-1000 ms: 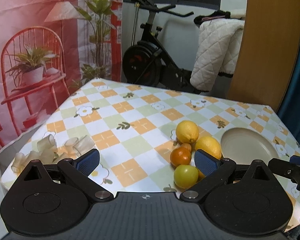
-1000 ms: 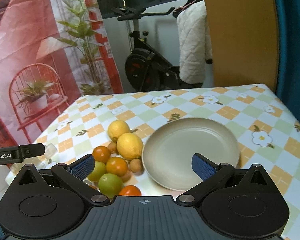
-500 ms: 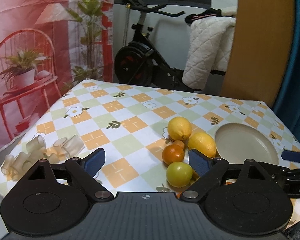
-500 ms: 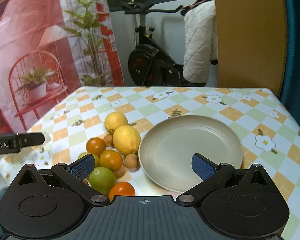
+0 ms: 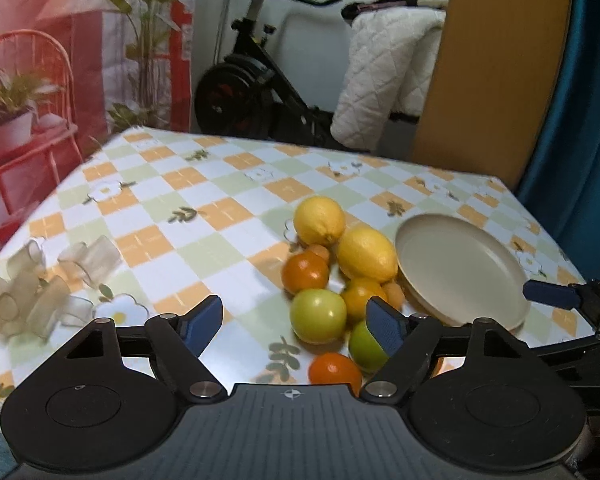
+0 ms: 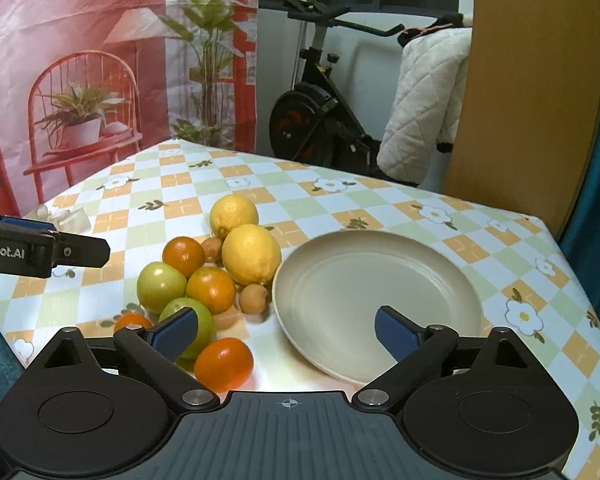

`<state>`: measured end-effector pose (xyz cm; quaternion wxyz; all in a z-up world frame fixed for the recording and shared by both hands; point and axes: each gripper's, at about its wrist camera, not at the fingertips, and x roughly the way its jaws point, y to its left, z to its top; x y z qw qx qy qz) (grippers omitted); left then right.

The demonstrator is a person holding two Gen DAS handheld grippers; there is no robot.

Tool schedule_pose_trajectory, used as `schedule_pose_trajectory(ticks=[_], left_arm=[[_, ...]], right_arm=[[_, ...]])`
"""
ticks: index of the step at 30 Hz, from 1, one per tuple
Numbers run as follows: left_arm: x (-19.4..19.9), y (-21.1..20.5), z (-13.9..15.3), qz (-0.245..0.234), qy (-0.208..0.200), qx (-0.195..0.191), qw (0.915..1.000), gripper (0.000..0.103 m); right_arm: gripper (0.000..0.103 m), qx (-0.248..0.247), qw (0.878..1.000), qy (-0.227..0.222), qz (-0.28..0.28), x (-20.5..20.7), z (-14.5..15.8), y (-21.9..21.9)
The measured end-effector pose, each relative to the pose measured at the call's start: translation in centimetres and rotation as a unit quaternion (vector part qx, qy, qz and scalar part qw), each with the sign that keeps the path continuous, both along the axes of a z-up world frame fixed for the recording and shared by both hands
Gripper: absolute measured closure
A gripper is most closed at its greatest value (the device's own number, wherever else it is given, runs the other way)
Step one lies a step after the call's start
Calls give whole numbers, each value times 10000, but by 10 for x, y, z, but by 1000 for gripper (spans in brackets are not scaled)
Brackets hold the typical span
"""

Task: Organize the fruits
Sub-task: 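Move the left gripper toward the small orange tangerine at the pile's edge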

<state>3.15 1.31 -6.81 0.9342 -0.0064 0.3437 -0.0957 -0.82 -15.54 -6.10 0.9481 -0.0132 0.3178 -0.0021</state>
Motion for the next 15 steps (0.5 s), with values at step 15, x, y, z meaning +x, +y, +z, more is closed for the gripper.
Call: schedule_pose_trajectory(ticks=[15], left_arm=[[8, -7, -10, 1, 225, -46, 9997, 18]], right_arm=[[9, 300, 9991, 163, 266, -4, -15, -4]])
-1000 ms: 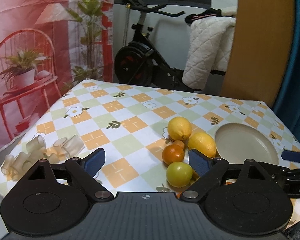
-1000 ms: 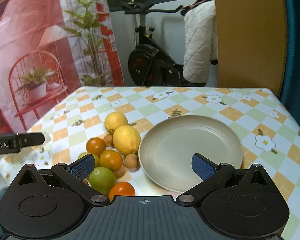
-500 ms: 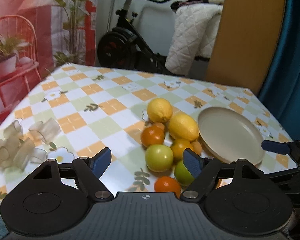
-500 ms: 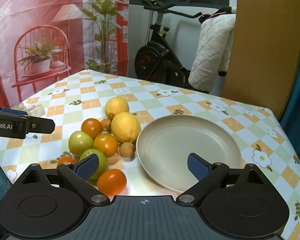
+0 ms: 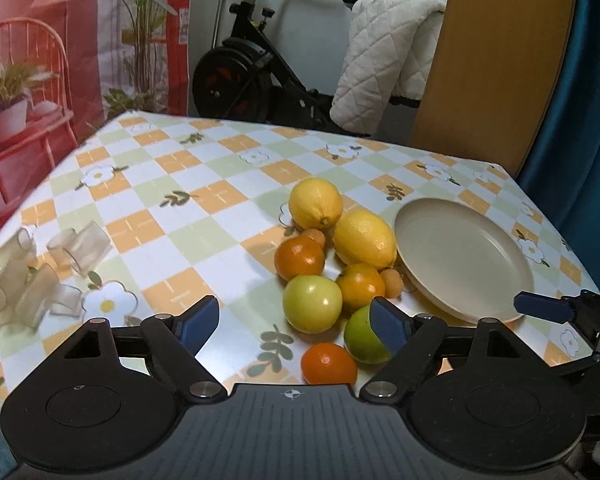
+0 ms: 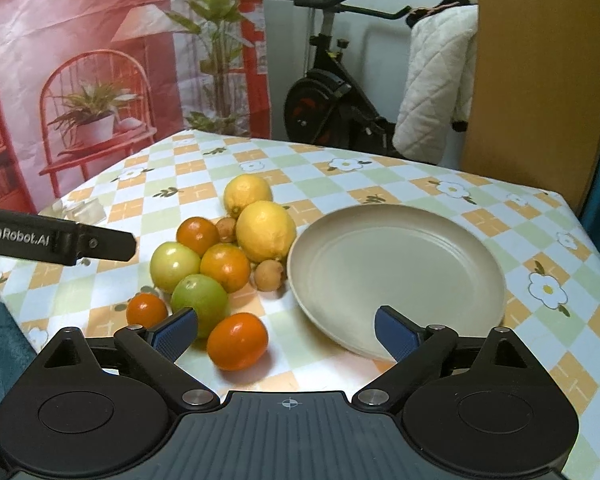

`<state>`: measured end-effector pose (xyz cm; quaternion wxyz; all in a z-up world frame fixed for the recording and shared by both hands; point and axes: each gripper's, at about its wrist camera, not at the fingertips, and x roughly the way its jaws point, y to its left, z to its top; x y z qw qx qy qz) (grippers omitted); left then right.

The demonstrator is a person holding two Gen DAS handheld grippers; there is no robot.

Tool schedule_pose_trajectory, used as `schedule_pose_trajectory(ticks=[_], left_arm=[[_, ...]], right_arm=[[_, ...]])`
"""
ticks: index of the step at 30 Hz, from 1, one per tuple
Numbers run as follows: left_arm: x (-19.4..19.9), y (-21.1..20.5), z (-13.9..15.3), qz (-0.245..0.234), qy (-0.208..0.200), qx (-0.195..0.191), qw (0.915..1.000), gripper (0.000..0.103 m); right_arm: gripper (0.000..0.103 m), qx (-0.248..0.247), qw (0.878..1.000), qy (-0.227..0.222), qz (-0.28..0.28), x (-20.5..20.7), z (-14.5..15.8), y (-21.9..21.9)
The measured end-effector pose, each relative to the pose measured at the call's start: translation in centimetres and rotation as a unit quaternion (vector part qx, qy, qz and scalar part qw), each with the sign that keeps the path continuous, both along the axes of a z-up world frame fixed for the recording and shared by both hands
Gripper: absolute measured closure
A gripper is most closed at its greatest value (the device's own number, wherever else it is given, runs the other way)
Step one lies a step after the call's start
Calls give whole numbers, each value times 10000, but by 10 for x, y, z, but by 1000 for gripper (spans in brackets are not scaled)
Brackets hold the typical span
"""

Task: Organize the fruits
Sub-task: 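Move the left gripper toward the small orange tangerine at the pile's edge, then close the left gripper around the small orange tangerine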

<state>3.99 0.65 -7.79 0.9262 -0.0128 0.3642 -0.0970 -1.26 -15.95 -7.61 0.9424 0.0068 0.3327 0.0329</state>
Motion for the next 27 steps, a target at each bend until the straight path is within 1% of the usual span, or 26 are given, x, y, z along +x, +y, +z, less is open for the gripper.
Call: schedule_pose_trajectory(ticks=[5, 8, 11, 14, 17, 19, 21, 22, 23, 24, 27], left_arm=[[1, 0, -2, 129, 2, 14, 9999, 17], [0, -1, -2, 285, -74, 217, 9993, 17], [-2, -3, -2, 243, -133, 266, 9993, 17], [1, -3, -2, 72, 26, 112, 9999, 17], [6, -2, -7, -77, 323, -187, 9993, 18], [6, -3, -9, -205, 395, -295, 9986, 18], [7, -3, -10, -329, 480, -392, 9975, 20], [8, -3, -10, -438, 559, -476, 9963, 23], [9, -3, -9, -468, 627, -520, 9956, 24], [10, -4, -10, -415, 664, -496, 9957, 25], [11, -6, -11, -405, 600, -340, 9968, 26]], right_arm=[[9, -118, 9999, -11, 67, -2, -4, 3], [15, -118, 9999, -35, 85, -2, -4, 3], [17, -112, 9999, -41, 116, -2, -4, 3], [21, -117, 9998, -32, 166, -2, -4, 3], [25, -132, 9996, -13, 234, -2, -5, 5], [27, -141, 9995, -7, 277, -1, -5, 6], [29, -150, 9994, -5, 301, -2, -5, 7], [30, -152, 9994, 0, 314, -1, -6, 8], [34, -160, 9993, 8, 332, -1, -6, 7], [37, -169, 9992, 17, 355, -1, -7, 8], [40, -210, 9987, 51, 463, -1, -9, 12]])
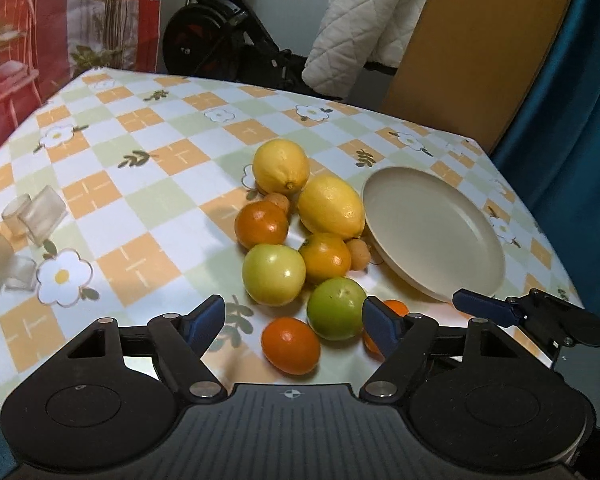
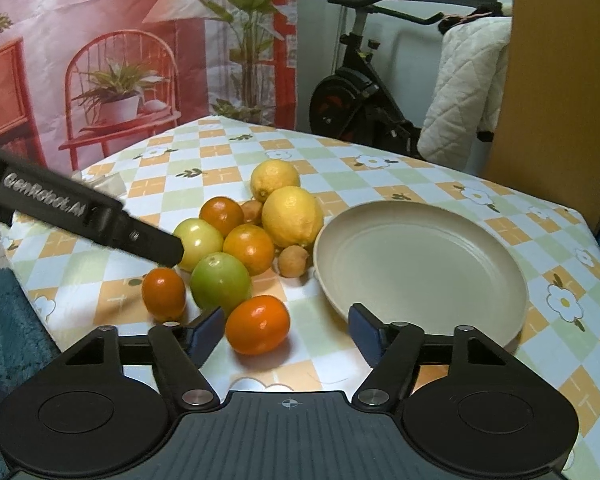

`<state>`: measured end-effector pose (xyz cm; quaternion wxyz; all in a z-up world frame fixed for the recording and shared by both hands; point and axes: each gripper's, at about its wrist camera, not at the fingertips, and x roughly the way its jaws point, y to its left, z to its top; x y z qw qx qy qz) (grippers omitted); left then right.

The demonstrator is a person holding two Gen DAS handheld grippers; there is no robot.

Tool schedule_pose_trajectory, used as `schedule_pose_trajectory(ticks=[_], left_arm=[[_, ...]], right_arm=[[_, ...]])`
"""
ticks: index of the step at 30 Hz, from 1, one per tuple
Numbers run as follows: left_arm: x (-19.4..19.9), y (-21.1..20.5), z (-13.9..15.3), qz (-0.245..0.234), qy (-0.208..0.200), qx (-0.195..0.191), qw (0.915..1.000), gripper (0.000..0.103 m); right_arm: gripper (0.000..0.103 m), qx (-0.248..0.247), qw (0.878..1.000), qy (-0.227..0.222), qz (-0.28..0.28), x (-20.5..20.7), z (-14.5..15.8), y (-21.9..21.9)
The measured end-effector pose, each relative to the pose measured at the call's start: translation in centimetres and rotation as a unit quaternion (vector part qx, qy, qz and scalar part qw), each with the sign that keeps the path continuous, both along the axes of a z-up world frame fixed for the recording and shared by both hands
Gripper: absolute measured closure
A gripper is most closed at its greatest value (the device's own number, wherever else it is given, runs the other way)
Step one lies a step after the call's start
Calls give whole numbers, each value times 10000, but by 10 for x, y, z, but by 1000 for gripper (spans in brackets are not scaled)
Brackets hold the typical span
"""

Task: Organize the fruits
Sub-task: 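Close the left gripper around the small orange tangerine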

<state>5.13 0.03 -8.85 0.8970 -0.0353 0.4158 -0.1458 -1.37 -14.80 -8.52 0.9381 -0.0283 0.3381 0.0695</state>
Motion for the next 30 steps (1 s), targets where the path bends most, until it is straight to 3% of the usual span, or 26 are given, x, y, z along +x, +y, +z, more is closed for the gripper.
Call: schedule_pose_trajectory(ticks=[7, 9, 11, 14, 19, 22, 30], left_arm=[[-6, -16, 5, -450, -129, 152, 9988, 27], [-8, -21, 4, -656, -133, 79, 9977, 35], [-7, -24, 1, -801, -5, -131, 9967, 52], [-4, -26, -4, -935, 168, -442, 9945, 63], [-5, -37, -8, -1142, 183, -514, 9920, 65], [-2, -45, -13, -1204, 243, -493, 9912, 72], [11, -54, -28, -1224, 376, -243, 9915, 76]], right_arm=[[51, -84, 9998, 44, 198, -1, -5, 6], [55, -86, 9997, 61, 224, -1, -7, 6], [57, -86, 9996, 75, 264, -2, -9, 6], [58, -96, 9994, 82, 317, -2, -11, 7], [59, -73, 9993, 83, 344, -1, -15, 6], [59, -33, 9993, 90, 369, 0, -17, 4], [62, 125, 9991, 136, 389, 6, -23, -1]])
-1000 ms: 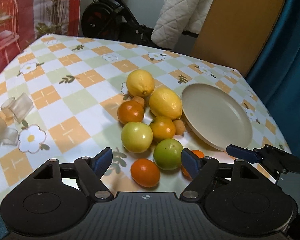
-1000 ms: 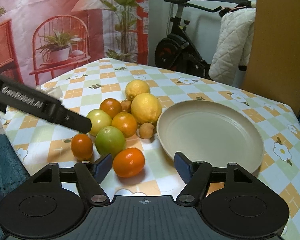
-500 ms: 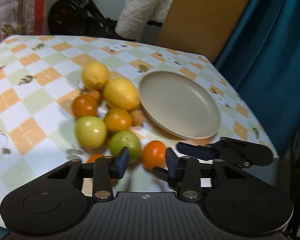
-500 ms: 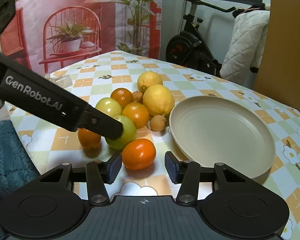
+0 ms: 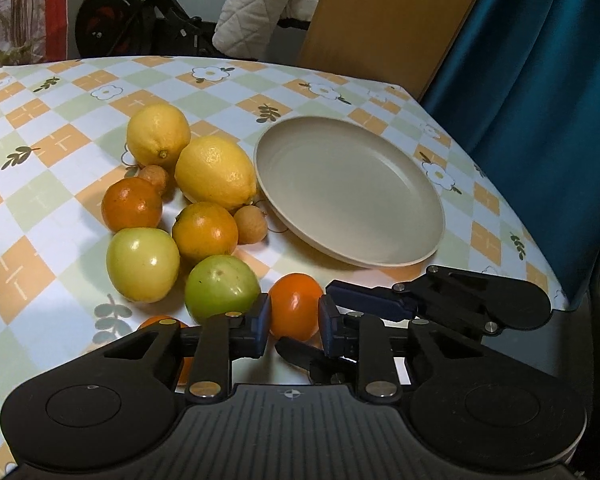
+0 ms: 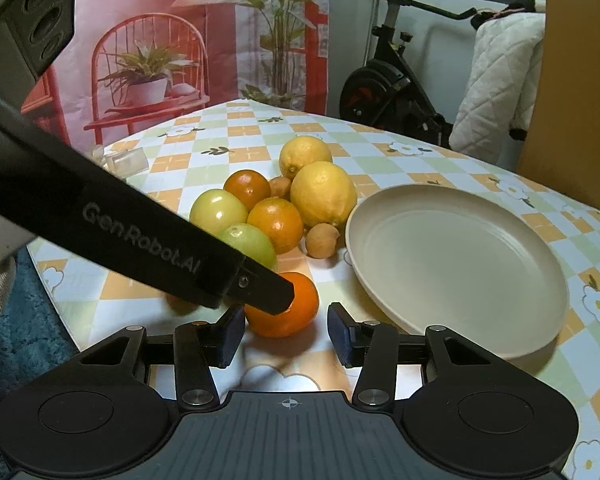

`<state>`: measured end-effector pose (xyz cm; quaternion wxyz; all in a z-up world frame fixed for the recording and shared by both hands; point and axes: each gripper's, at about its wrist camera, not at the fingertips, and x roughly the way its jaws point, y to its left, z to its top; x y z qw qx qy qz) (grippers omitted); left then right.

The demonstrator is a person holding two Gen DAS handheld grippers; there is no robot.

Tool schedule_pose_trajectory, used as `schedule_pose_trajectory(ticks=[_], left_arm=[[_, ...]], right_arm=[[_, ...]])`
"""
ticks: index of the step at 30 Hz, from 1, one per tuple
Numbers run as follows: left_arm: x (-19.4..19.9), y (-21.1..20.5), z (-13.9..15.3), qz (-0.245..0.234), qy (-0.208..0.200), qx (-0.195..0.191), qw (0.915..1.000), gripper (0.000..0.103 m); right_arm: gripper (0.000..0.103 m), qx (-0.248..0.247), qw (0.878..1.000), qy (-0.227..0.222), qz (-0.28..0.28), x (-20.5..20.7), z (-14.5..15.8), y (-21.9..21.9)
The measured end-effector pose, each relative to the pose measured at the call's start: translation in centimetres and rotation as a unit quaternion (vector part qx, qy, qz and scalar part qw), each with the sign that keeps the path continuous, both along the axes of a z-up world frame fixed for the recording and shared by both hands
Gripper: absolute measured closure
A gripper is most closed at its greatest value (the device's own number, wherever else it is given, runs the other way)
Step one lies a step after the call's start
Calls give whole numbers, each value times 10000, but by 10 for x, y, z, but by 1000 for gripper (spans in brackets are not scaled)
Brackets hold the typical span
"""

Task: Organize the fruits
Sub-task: 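Close the left gripper around the small orange tangerine, then carry the tangerine with the left gripper over the beige plate and lower it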

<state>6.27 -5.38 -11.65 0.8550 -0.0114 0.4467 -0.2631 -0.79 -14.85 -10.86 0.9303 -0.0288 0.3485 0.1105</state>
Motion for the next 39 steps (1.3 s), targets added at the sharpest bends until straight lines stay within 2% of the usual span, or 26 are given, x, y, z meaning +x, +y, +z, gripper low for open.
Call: schedule_pose_trajectory(ticks=[15, 22, 30, 39], left_arm=[[13, -15, -6, -208, -7, 225, 9995, 67], [14, -19, -4, -306, -94, 326, 9990, 68], [7, -13, 20, -273, -337, 172, 9989, 68], [39, -35, 33, -409, -485, 105, 9979, 68]], right_arm=[[64, 378, 9991, 160, -111, 17, -9, -14], [65, 446, 9988, 174, -142, 20, -8, -16], [65, 442, 9989, -95, -116, 16, 12, -14], [65, 311, 9989, -238, -276, 38, 30, -37]])
